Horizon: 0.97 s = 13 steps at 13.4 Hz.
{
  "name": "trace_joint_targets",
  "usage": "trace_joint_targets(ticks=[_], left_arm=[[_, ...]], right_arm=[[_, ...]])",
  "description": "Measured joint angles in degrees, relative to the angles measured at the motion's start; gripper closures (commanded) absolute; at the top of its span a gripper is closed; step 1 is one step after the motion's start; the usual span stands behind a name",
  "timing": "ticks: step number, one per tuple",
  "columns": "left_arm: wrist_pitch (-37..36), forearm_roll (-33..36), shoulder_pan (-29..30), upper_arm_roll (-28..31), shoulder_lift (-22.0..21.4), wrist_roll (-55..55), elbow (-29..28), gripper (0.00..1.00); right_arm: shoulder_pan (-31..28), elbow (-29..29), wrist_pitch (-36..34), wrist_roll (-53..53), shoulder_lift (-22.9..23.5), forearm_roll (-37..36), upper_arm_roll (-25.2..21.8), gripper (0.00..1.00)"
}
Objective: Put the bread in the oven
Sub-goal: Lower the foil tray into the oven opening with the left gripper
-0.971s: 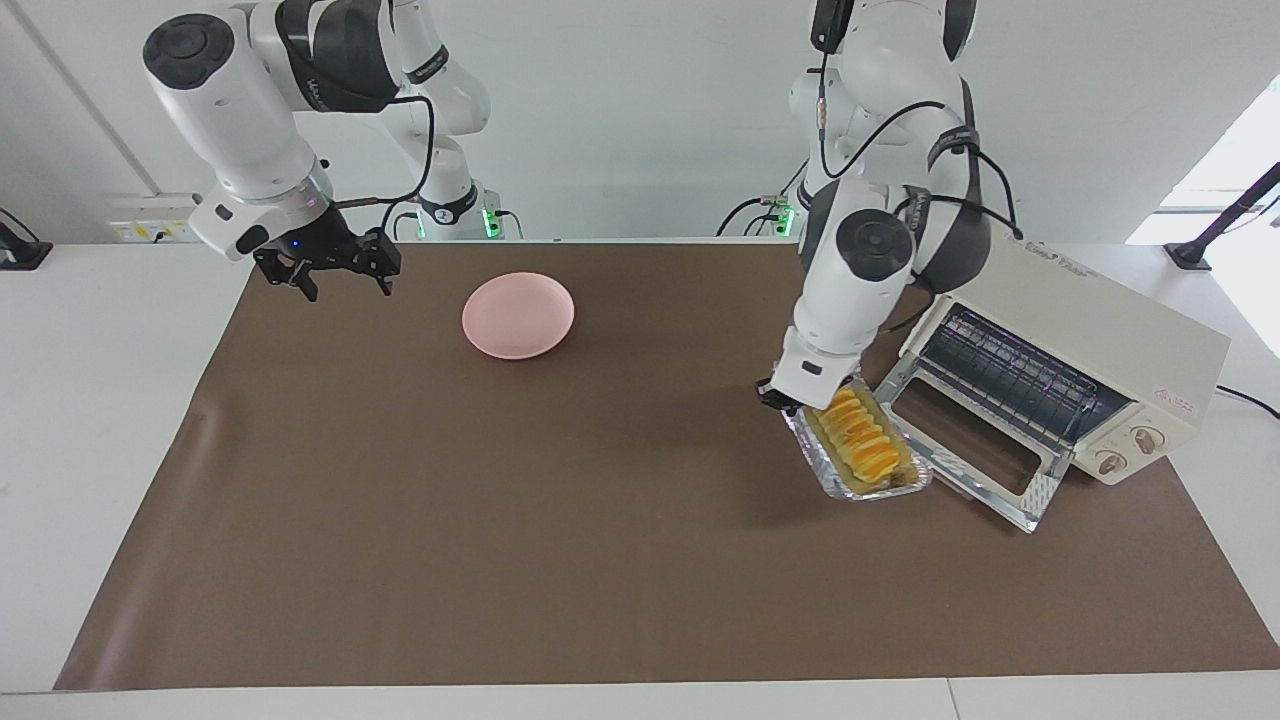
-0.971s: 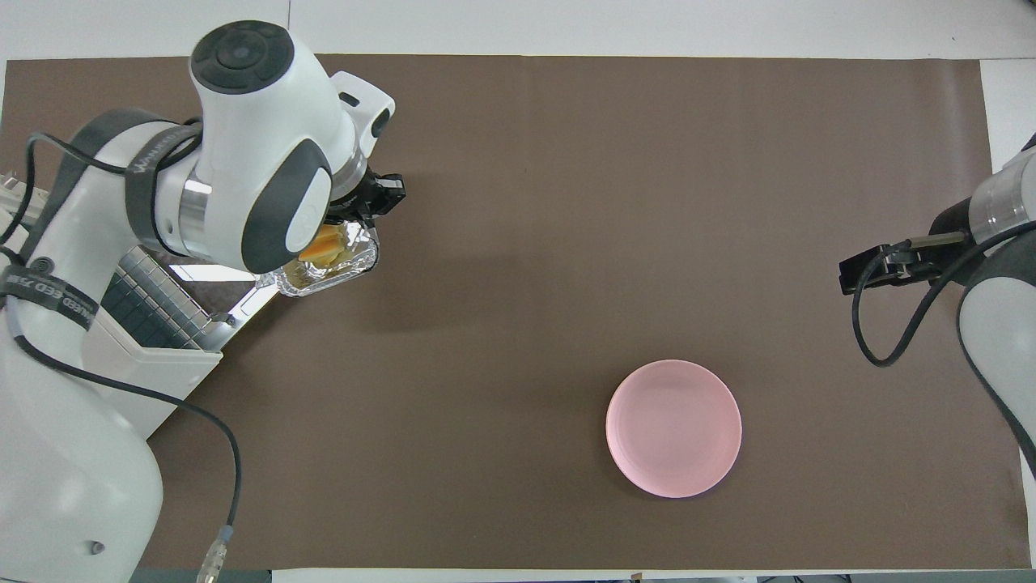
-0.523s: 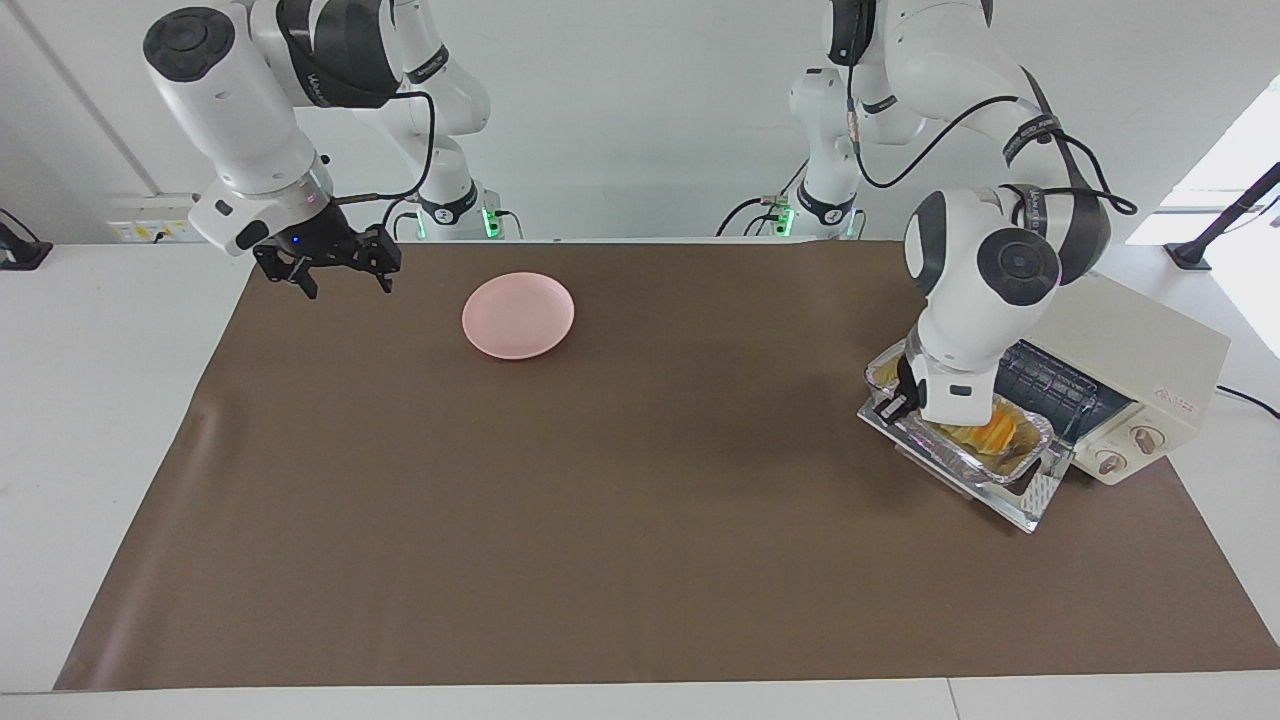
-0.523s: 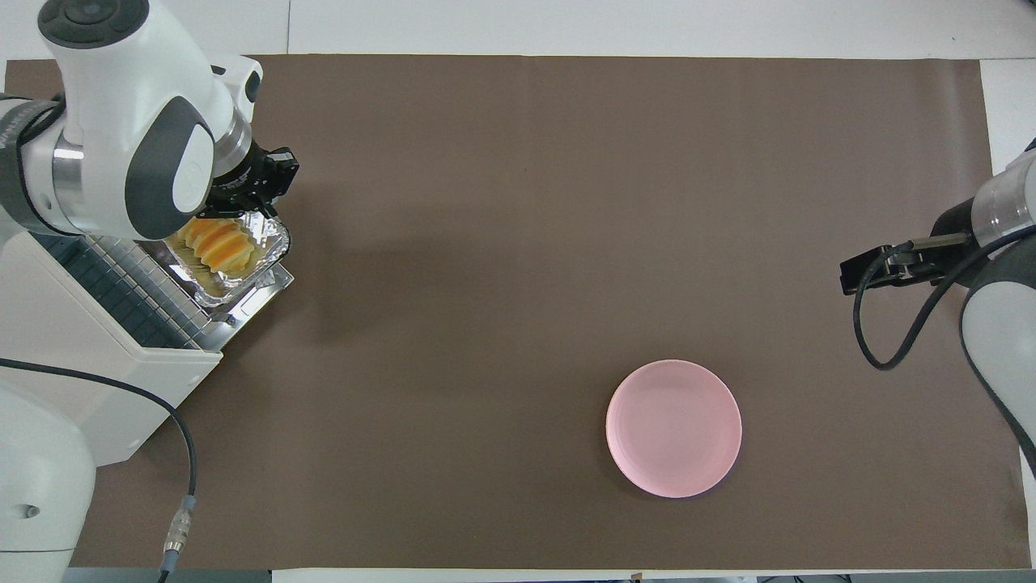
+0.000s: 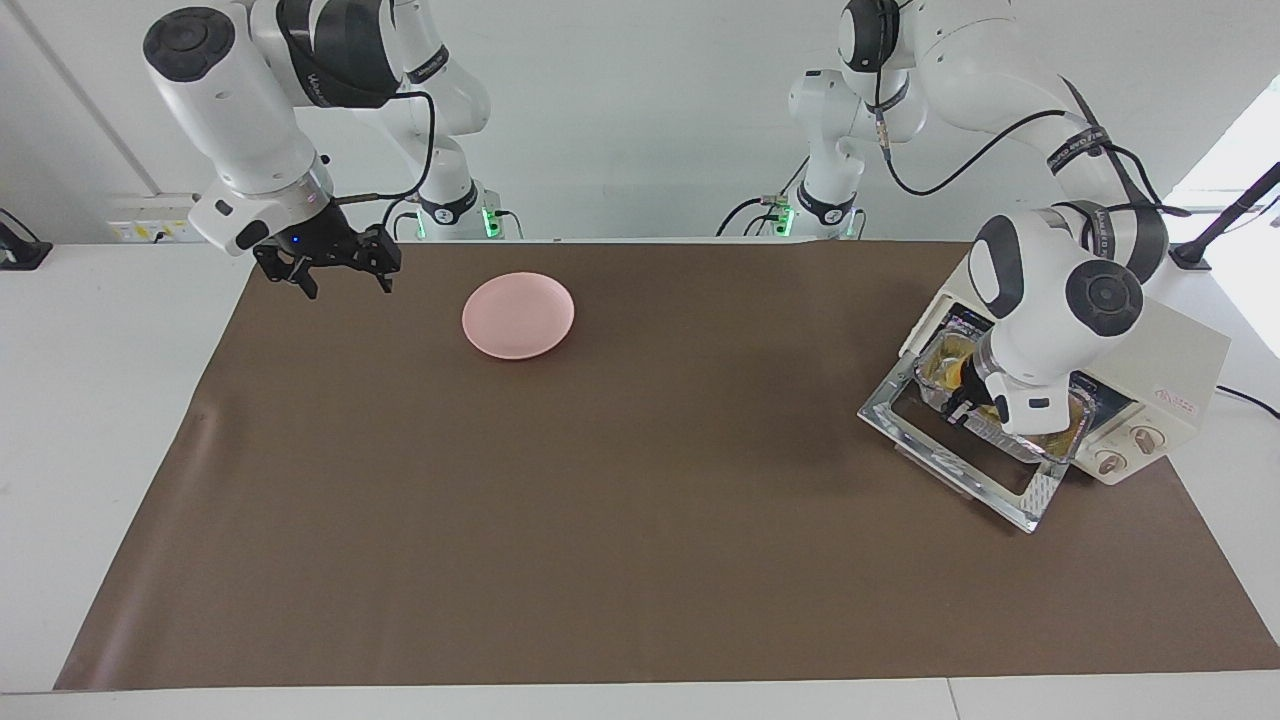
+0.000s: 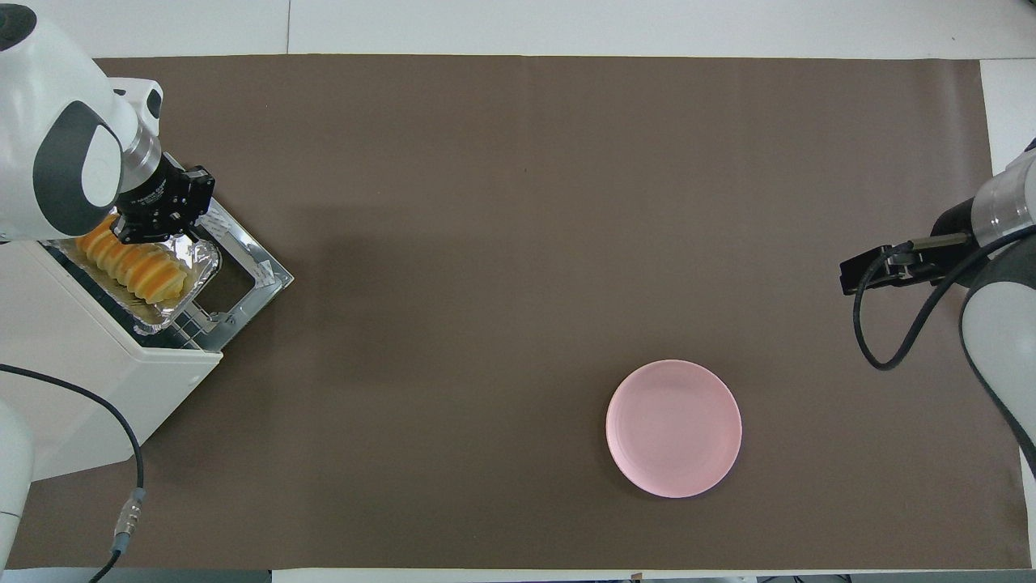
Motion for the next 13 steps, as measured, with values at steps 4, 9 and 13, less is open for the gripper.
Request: trace_joint_targets(ticks=[4,9,13], left_arm=[[-0.53,0.53,0.17,1.85,-1.09,-0.03,-3.41,1.0],[-1.51,4.81,0.08,1.83,-3.09,-0.03,-6.76,1.0],[-1.98,4.9,-0.17,1.78,-3.88,-0.03,-8.56,1.0]], right_arm=[[0.0,-0.01,0.0,0.0,0.0,0.0,0.0,0.0],[0.0,-0.02,0.0,0.0,0.0,0.0,0.0,0.0],[0.0,-0.03,0.0,0.0,0.0,0.0,0.0,0.0]])
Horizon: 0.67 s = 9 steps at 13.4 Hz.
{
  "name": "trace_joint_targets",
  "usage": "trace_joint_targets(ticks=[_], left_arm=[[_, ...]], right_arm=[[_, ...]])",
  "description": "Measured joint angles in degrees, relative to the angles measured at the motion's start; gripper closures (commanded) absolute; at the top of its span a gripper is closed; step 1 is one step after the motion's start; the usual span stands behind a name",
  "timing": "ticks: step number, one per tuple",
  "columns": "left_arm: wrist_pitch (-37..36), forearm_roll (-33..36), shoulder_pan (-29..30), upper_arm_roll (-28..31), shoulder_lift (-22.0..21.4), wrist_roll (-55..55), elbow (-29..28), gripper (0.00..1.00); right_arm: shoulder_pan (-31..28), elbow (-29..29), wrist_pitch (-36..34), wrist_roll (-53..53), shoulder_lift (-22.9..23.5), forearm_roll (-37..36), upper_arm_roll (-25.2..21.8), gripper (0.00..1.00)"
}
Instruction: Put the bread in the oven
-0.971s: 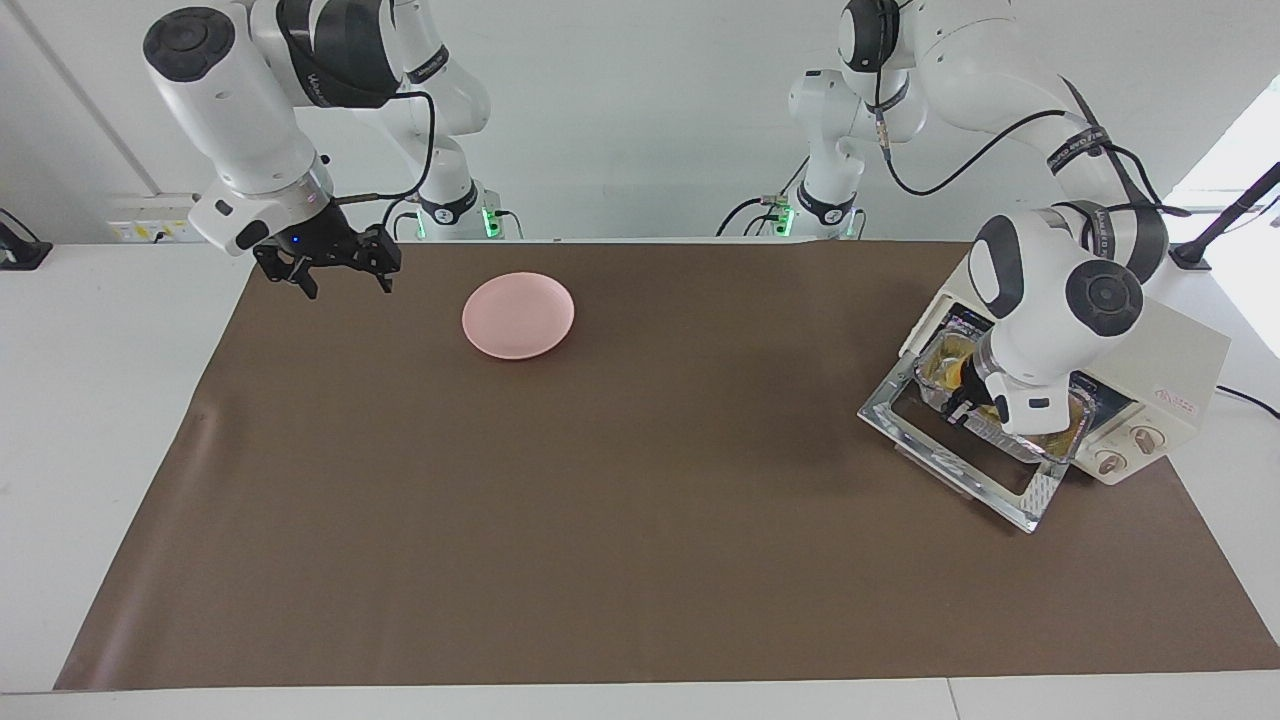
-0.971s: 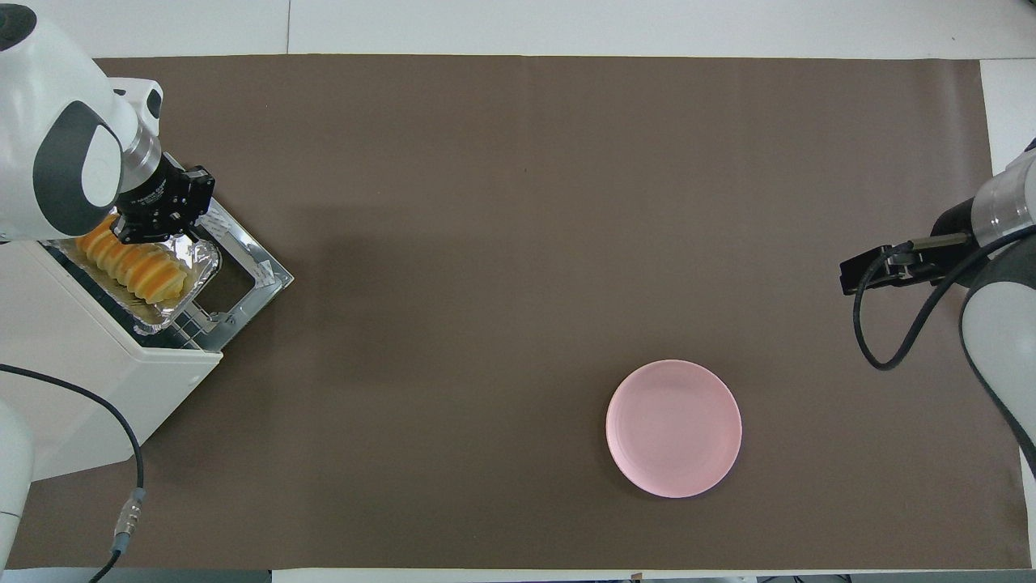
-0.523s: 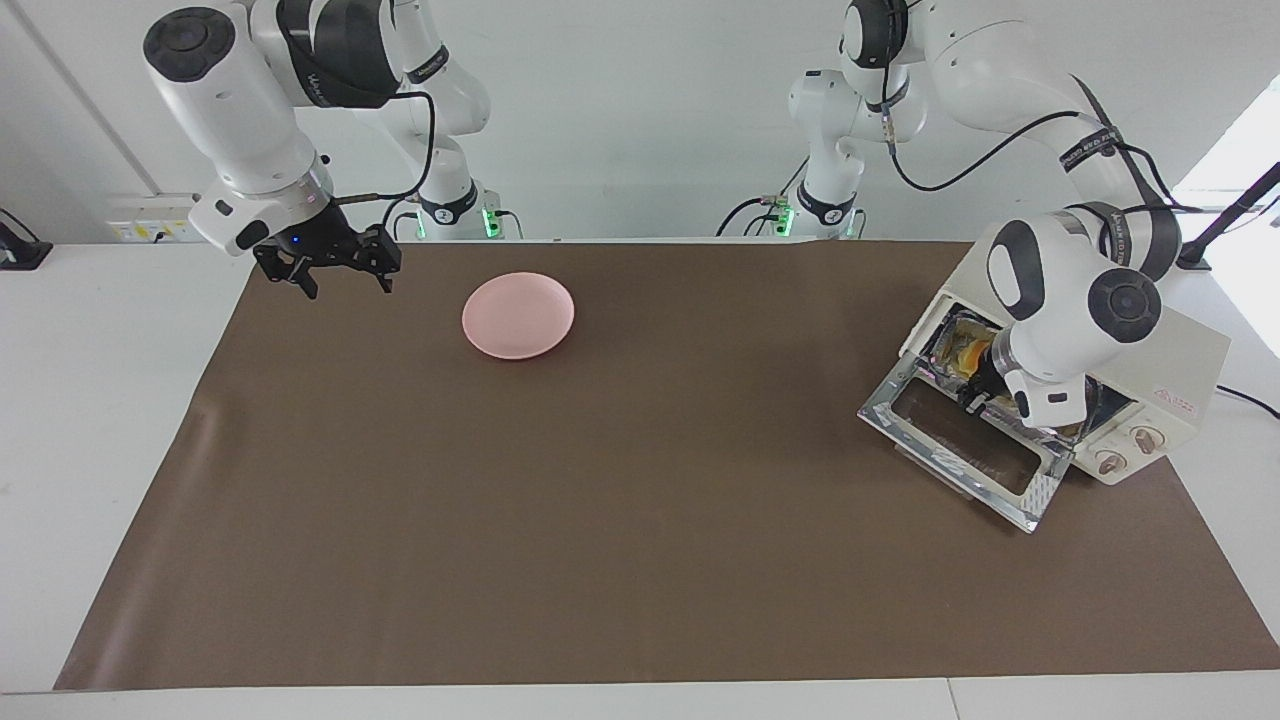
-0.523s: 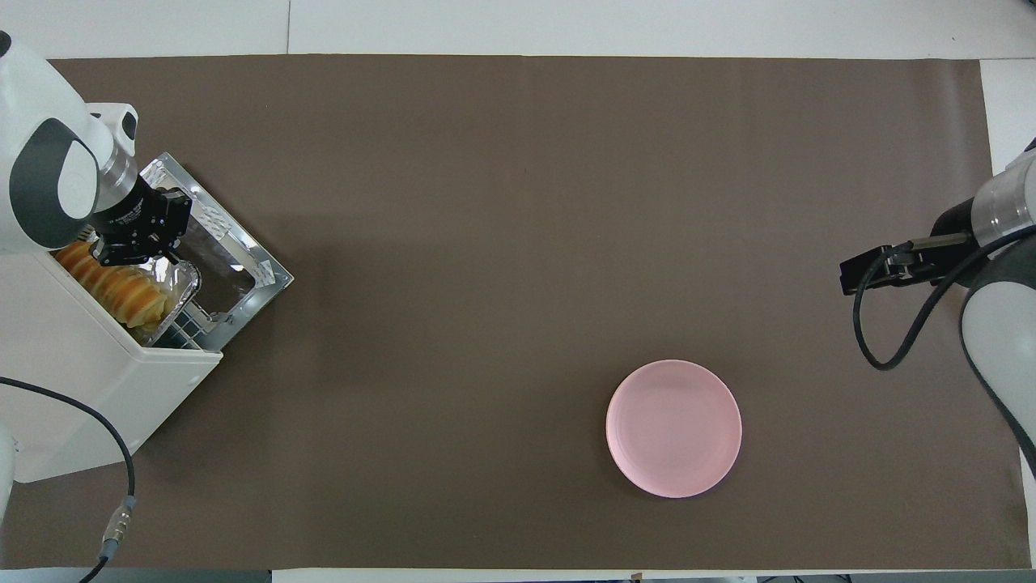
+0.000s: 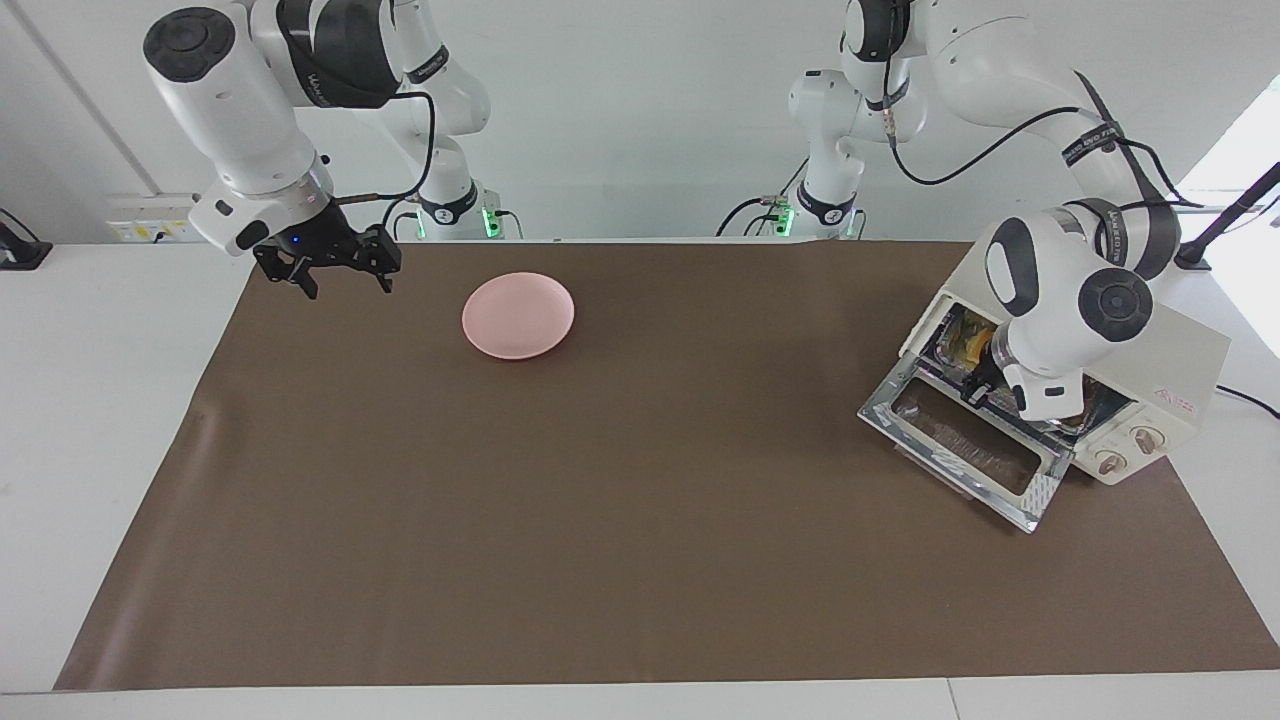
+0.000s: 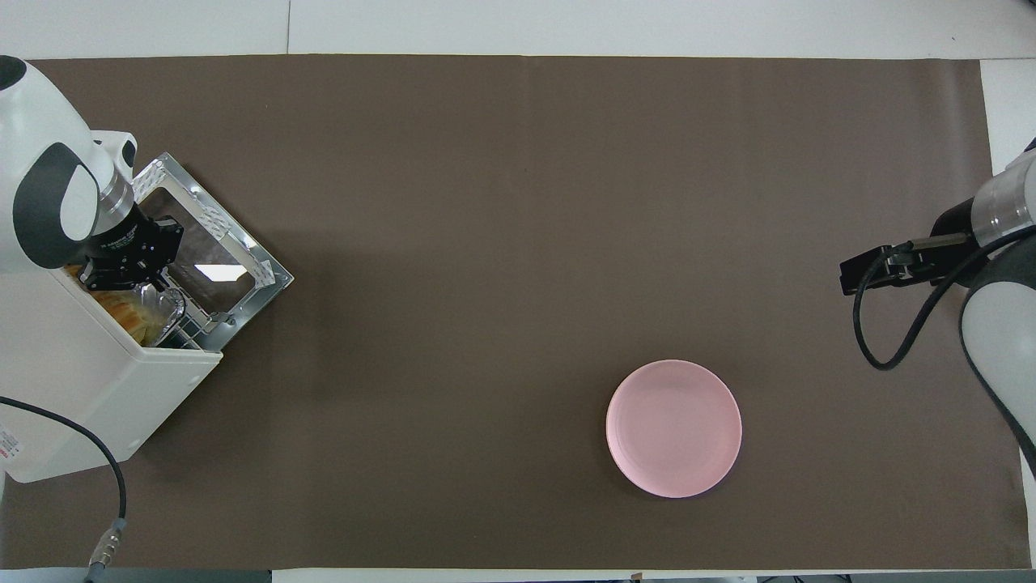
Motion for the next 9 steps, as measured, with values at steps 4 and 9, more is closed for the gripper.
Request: trace_joint_targets(ticks=[4,9], left_arm=[[0.22,0.64,-0.38,-0.05,-0.89,2.01,-1.71,0.93],[0.3,0.69,-0.41,-0.13,-1.04,5.03,-1.75,0.0]], right_arm=[[0.0,0.0,0.0,0.0,0.0,0.0,0.0,0.0],[0.0,0.0,0.0,0.0,0.0,0.0,0.0,0.0]])
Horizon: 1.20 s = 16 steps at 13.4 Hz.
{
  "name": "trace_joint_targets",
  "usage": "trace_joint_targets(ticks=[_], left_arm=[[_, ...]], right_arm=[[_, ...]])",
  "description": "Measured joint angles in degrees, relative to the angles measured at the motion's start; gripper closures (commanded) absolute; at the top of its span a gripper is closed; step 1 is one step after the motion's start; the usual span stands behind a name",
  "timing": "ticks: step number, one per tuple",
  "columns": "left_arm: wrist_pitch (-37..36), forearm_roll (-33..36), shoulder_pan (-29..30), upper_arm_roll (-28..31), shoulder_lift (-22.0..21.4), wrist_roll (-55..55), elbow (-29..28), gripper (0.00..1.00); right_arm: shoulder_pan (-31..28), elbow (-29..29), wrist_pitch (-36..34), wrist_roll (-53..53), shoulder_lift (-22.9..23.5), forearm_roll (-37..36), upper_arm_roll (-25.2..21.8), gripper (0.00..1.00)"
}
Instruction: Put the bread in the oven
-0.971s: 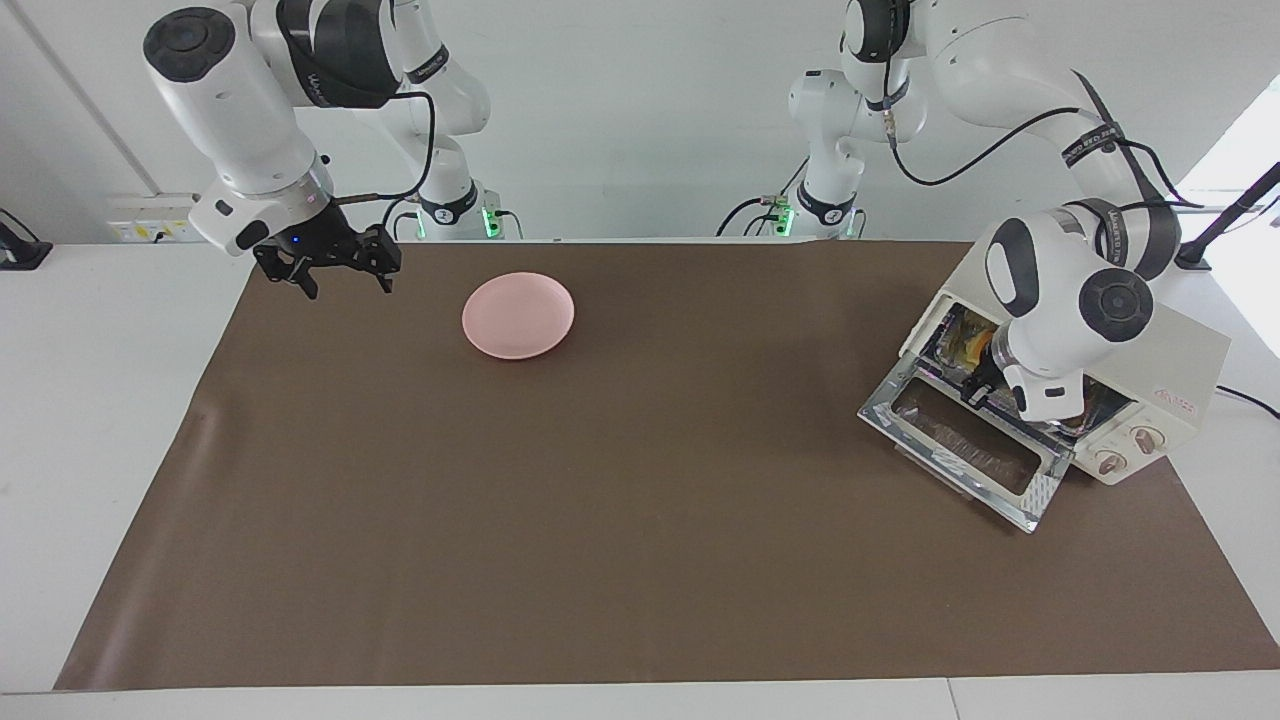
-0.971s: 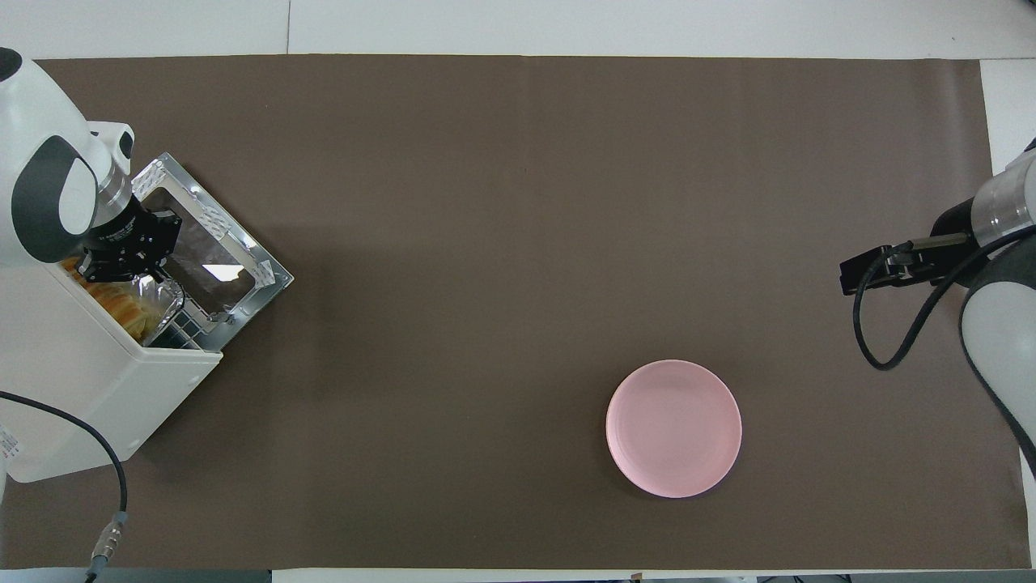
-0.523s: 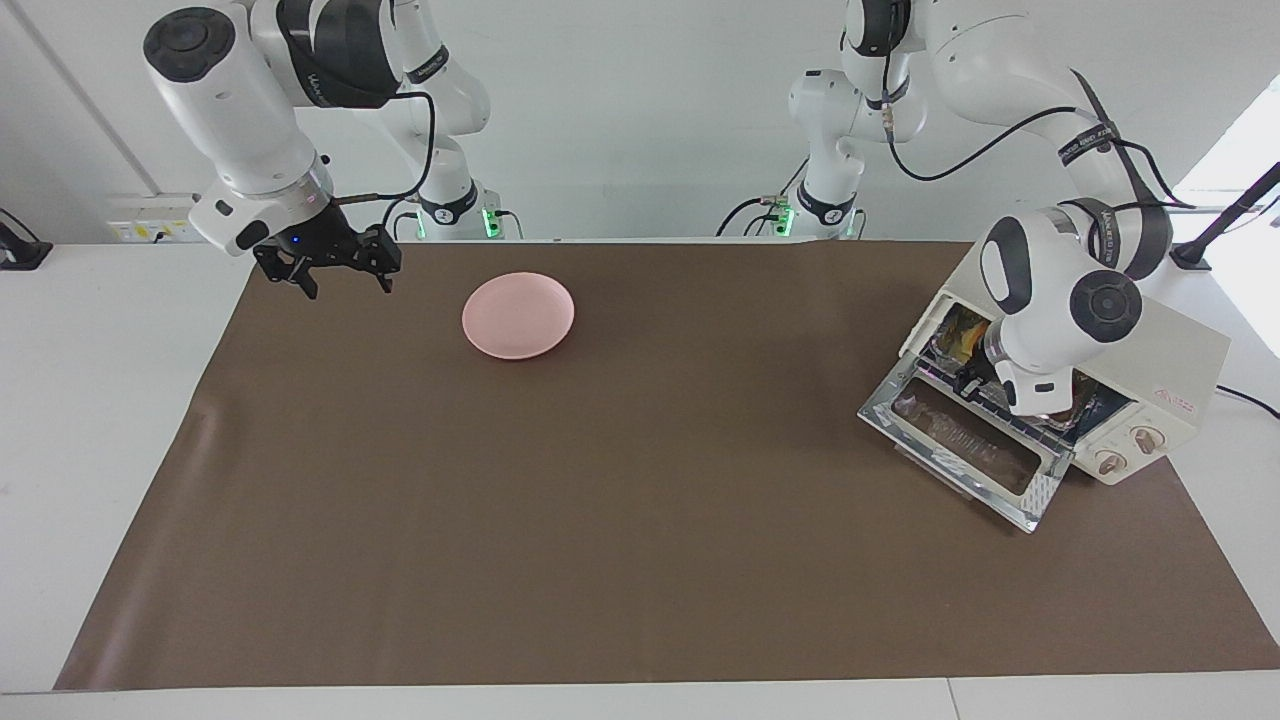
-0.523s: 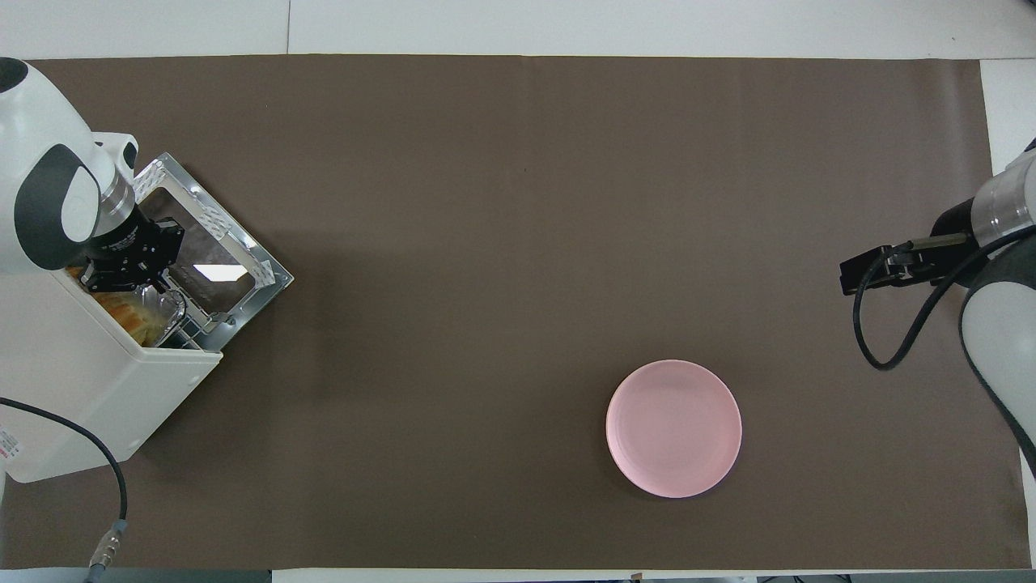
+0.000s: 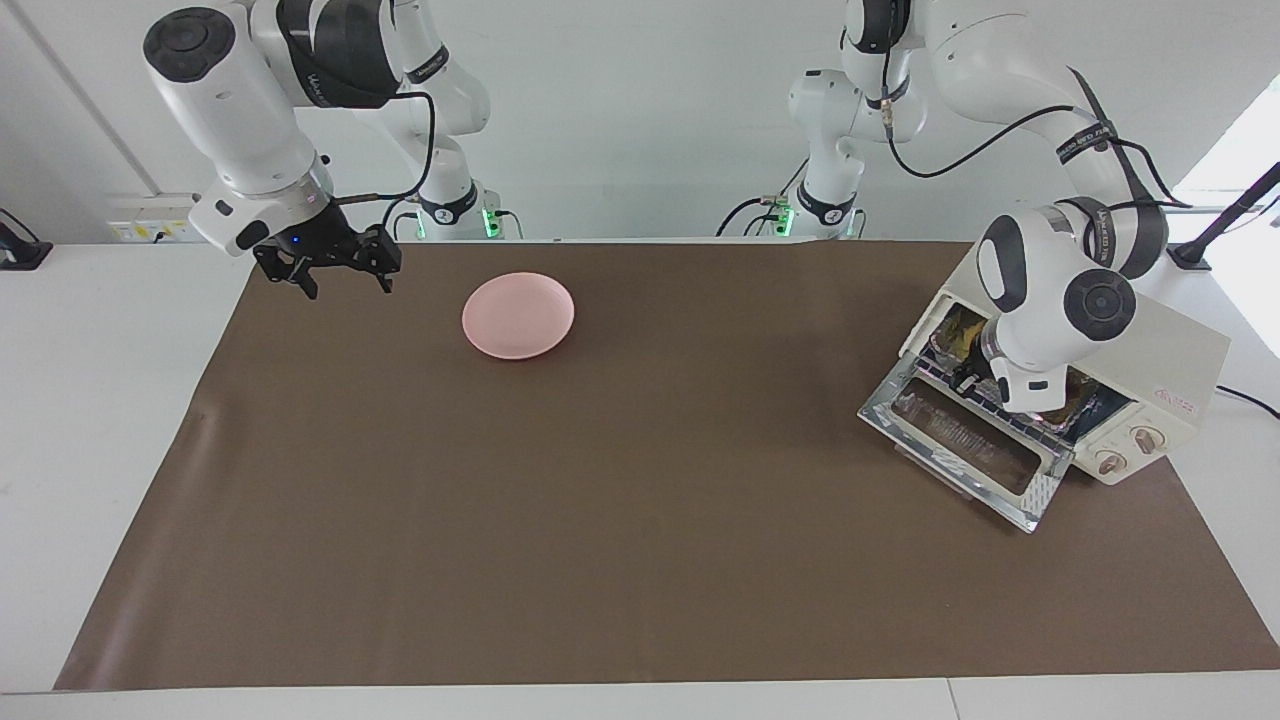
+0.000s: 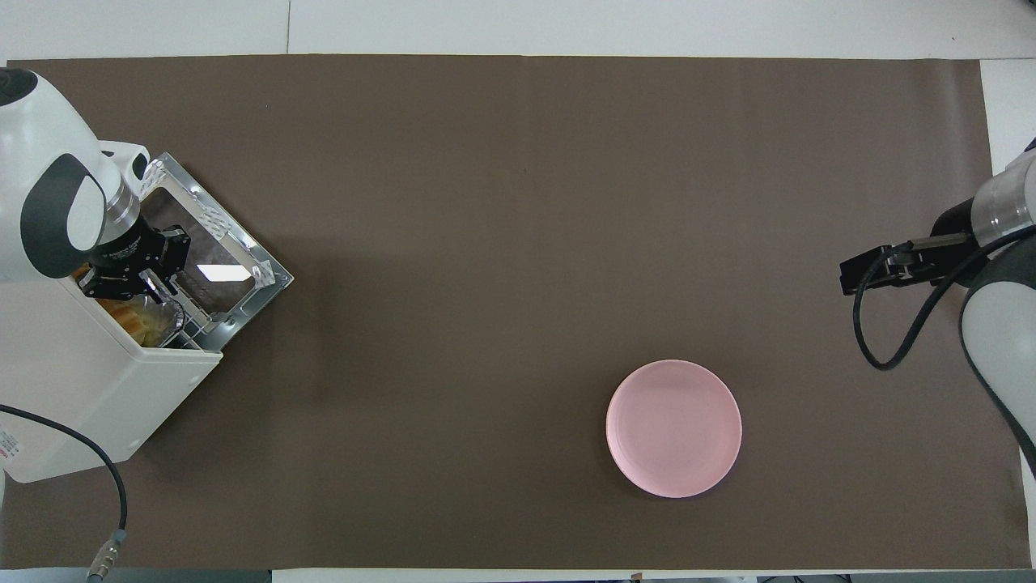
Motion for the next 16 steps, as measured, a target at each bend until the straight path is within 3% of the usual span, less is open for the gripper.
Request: trace_joint_targets(ticks=[5,11,16], left_arm=[[3.22,0.99,-0.09,-0.29,-0.23,0.18,1.09,0.0],[3.8,0.96,-0.28,-0.57,-1.01,5.86,7.73,0.0],[-4.9,-2.44,-0.58,-0.64,-2.01,17.68,15.0,0.0]], right_arm=[[0.0,0.0,0.0,0.0,0.0,0.0,0.0,0.0],[0.0,0.0,0.0,0.0,0.0,0.0,0.0,0.0],[0.0,0.0,0.0,0.0,0.0,0.0,0.0,0.0]])
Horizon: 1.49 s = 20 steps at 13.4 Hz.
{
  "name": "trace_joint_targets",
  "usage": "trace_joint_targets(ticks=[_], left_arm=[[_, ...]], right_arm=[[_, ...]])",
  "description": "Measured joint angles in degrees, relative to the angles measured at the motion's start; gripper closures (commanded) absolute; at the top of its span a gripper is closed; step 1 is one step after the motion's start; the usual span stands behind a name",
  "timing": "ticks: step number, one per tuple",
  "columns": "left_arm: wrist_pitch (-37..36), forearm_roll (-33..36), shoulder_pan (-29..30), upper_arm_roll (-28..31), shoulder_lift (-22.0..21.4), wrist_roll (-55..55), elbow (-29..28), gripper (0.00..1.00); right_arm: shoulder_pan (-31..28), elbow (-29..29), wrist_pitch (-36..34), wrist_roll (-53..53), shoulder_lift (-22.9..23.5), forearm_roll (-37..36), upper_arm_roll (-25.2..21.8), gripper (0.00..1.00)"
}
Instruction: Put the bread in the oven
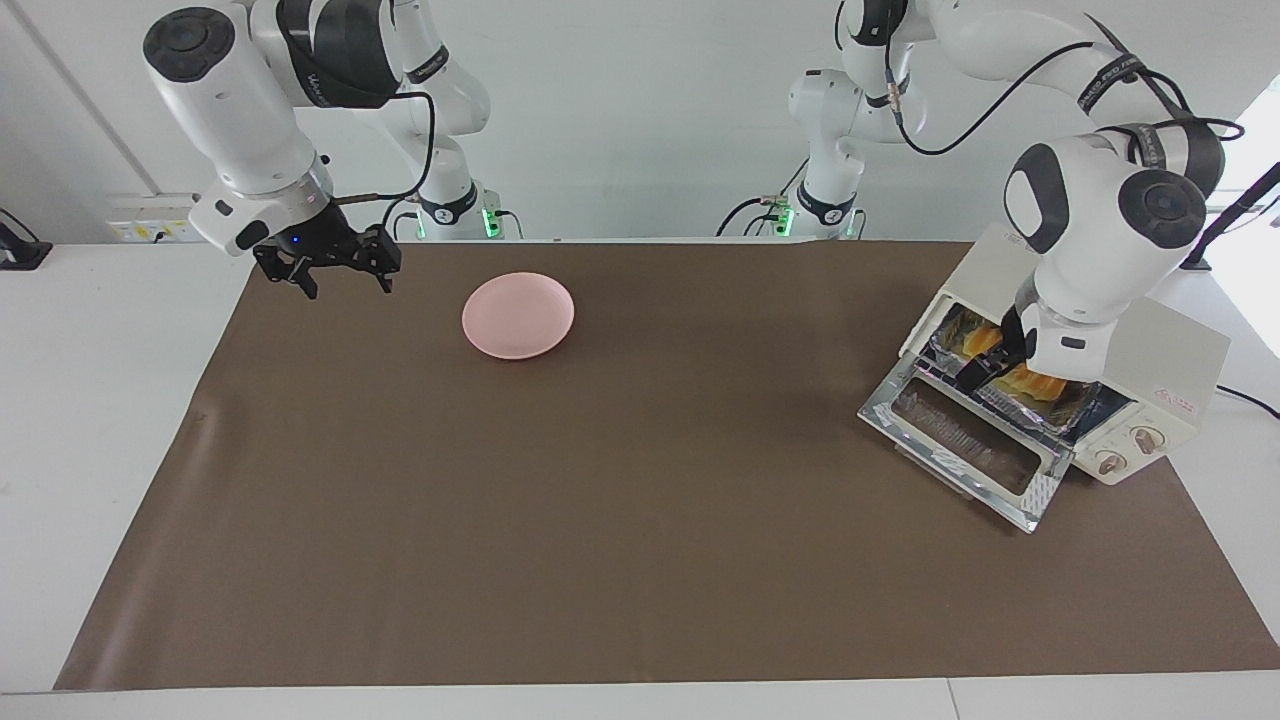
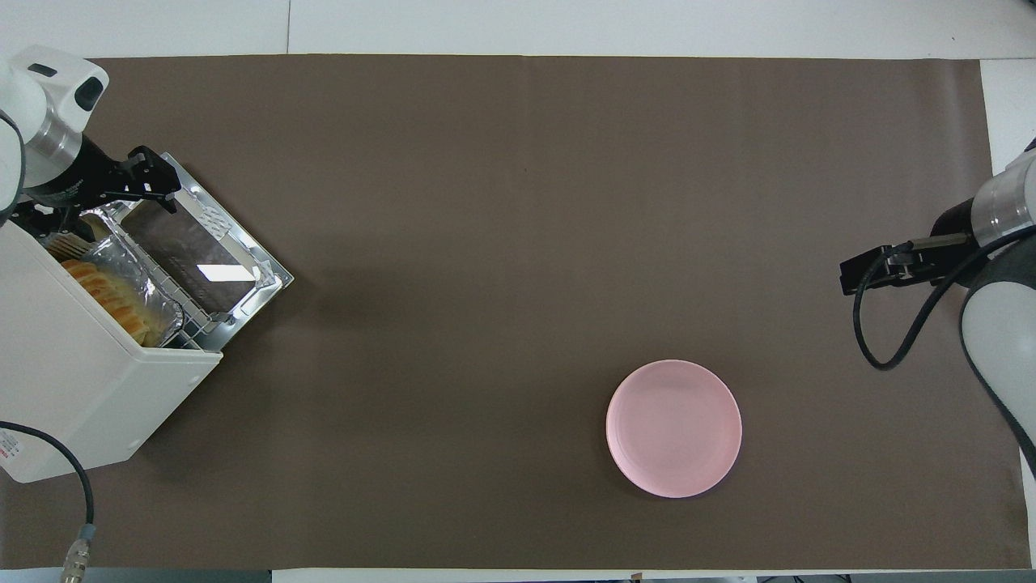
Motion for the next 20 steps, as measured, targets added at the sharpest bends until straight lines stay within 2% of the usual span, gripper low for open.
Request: trace_joint_targets(ticks=[4,8,11,16,20], left_arm=[[-7.19,-1.76,-0.02,0.04,-2.29,9.76,4.03,0.0],[-14.14,-1.86,-0.01,0.22,-9.17,16.71,2.14,0.0],[-14.64,-1.95,1.12,-1.67,-9.89,17.25,1.48,0.0],[-15.7,-1.95,16.97,-19.22,-10.18,17.27,1.17,0.0],[-14.29,-1.92,22.69,-22.38,-10.62,21.49,-0.06,0.0]], right_arm=[[0.0,0.0,0.0,0.0,0.0,0.0,0.0,0.0],[0.0,0.0,0.0,0.0,0.0,0.0,0.0,0.0],[0.0,0.0,0.0,0.0,0.0,0.0,0.0,0.0],[0.0,0.0,0.0,0.0,0.0,0.0,0.0,0.0],[0.0,0.0,0.0,0.0,0.0,0.0,0.0,0.0]])
